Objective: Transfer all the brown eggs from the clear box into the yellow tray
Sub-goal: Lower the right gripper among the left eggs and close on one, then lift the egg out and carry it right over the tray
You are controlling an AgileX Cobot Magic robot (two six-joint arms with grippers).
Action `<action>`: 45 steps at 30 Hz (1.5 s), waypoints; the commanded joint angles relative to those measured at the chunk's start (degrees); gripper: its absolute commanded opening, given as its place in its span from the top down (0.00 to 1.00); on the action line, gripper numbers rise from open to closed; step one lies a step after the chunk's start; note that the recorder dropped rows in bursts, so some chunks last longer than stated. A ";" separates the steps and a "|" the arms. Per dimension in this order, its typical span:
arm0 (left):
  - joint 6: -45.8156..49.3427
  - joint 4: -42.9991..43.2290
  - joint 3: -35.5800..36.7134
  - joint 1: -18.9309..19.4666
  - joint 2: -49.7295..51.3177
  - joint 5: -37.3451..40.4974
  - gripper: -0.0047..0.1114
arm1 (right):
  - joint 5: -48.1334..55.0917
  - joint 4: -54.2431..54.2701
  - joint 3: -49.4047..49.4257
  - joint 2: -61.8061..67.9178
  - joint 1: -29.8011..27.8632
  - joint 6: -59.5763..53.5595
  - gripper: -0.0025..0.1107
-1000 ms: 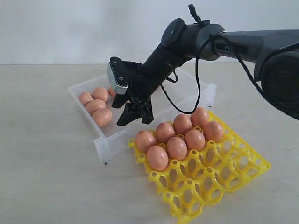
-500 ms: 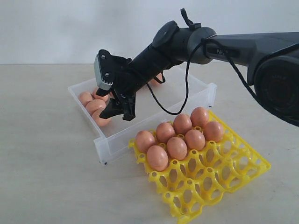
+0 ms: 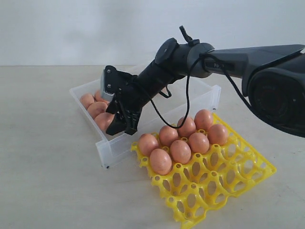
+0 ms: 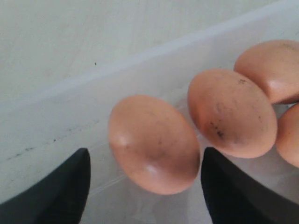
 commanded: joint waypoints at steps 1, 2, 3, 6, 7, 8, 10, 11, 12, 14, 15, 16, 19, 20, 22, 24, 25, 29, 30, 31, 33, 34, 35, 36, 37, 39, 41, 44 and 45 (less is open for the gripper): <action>-0.06 -0.15 0.15 0.17 -0.20 -0.23 0.92 | -1.29 -0.16 -0.20 -0.16 0.01 -0.32 0.45; -0.06 -0.15 0.15 0.17 -0.20 -0.23 0.92 | -0.87 -0.04 -0.20 -0.16 0.01 -1.19 0.45; -0.06 -0.15 0.15 0.17 -0.20 -0.23 0.92 | -0.46 -0.04 -0.20 -0.16 0.01 -2.28 0.45; -0.06 -0.15 0.15 0.17 -0.20 -0.23 0.92 | -0.67 0.09 -0.20 0.21 0.23 -6.01 0.45; -0.06 -0.15 0.15 0.17 -0.20 -0.23 0.92 | -0.83 0.09 -0.20 0.49 0.39 -6.79 0.45; -0.06 -0.15 0.15 0.17 -0.20 -0.23 0.92 | -0.97 0.09 -0.20 0.65 0.52 -6.89 0.45; -0.06 -0.15 0.15 0.17 -0.20 -0.23 0.92 | -1.11 0.09 -0.20 1.14 0.76 -6.89 0.45; -0.06 -0.15 0.15 0.17 -0.20 -0.23 0.92 | -1.11 0.09 -0.20 1.38 0.88 -6.89 0.46; -0.06 -0.15 0.15 0.17 -0.20 -0.23 0.92 | -1.11 0.09 -0.20 1.52 1.10 -6.65 0.48; -0.06 -0.15 0.15 0.17 -0.20 -0.23 0.92 | -1.11 0.09 -0.20 1.67 1.26 -5.98 0.57; -0.06 -0.15 0.15 0.17 -0.20 -0.23 0.92 | -1.00 0.09 -0.20 1.67 1.42 -5.26 0.64; -0.06 -0.15 0.15 0.17 -0.20 -0.23 0.92 | -1.00 0.09 -0.20 1.67 1.39 -4.61 0.71; -0.06 -0.15 0.15 0.17 -0.20 -0.23 0.92 | -0.89 0.19 -0.20 1.67 1.39 -3.36 0.95; -0.06 -0.15 0.15 0.17 -0.20 -0.23 0.92 | -0.89 0.19 -0.20 1.67 1.39 -2.50 0.98; -0.06 -0.15 0.15 0.17 -0.20 -0.23 0.92 | -0.89 0.19 -0.20 1.57 1.39 0.63 0.98; -0.06 -0.15 0.15 0.17 -0.20 -0.23 0.92 | -0.89 0.19 -0.20 1.32 1.39 6.29 0.98; -0.06 -0.15 0.15 0.17 -0.20 -0.23 0.92 | -0.89 0.19 -0.20 1.18 1.39 8.84 0.98; -0.06 -0.15 0.15 0.17 -0.20 -0.23 0.92 | -0.15 -0.35 -0.20 -0.78 0.77 17.22 0.98; -0.06 -0.15 0.15 0.17 -0.20 -0.23 0.92 | 0.36 -0.32 -0.20 -1.43 0.61 17.54 0.98; -0.06 -0.15 0.15 0.17 -0.20 -0.23 0.92 | 1.14 -0.32 -0.20 -1.87 0.20 18.02 0.98; -0.06 -0.15 0.15 0.17 -0.20 -0.23 0.92 | 3.25 -0.42 -0.20 -3.13 -0.45 18.92 0.98; -0.06 -0.15 0.15 0.17 -0.20 -0.23 0.92 | 3.92 -0.42 -0.20 -3.54 -0.56 19.15 0.98; -0.06 -0.15 0.15 0.17 -0.20 -0.23 0.92 | 4.79 -0.42 -0.20 -3.95 -1.16 19.61 0.98; -0.06 -0.15 0.15 0.17 -0.20 -0.23 0.92 | 4.92 -0.42 -0.20 -4.33 -1.32 19.92 0.98; -0.06 -0.15 0.15 0.17 -0.20 -0.23 0.92 | 5.19 -0.45 -0.08 -4.60 -1.78 20.40 0.98; -0.06 -0.15 0.15 0.17 -0.20 -0.23 0.92 | 5.19 -0.45 0.76 -5.40 -2.33 21.05 0.98; -0.06 -0.15 0.15 0.17 -0.20 -0.23 0.92 | 6.01 -0.45 2.53 -6.54 -3.46 21.38 0.98; -0.06 -0.15 0.15 0.17 -0.20 -0.23 0.92 | 6.17 1.08 7.50 -9.17 -6.08 21.26 0.98; -0.06 -0.15 0.15 0.17 -0.20 -0.23 0.92 | 5.61 1.92 9.32 -10.08 -6.89 20.73 0.98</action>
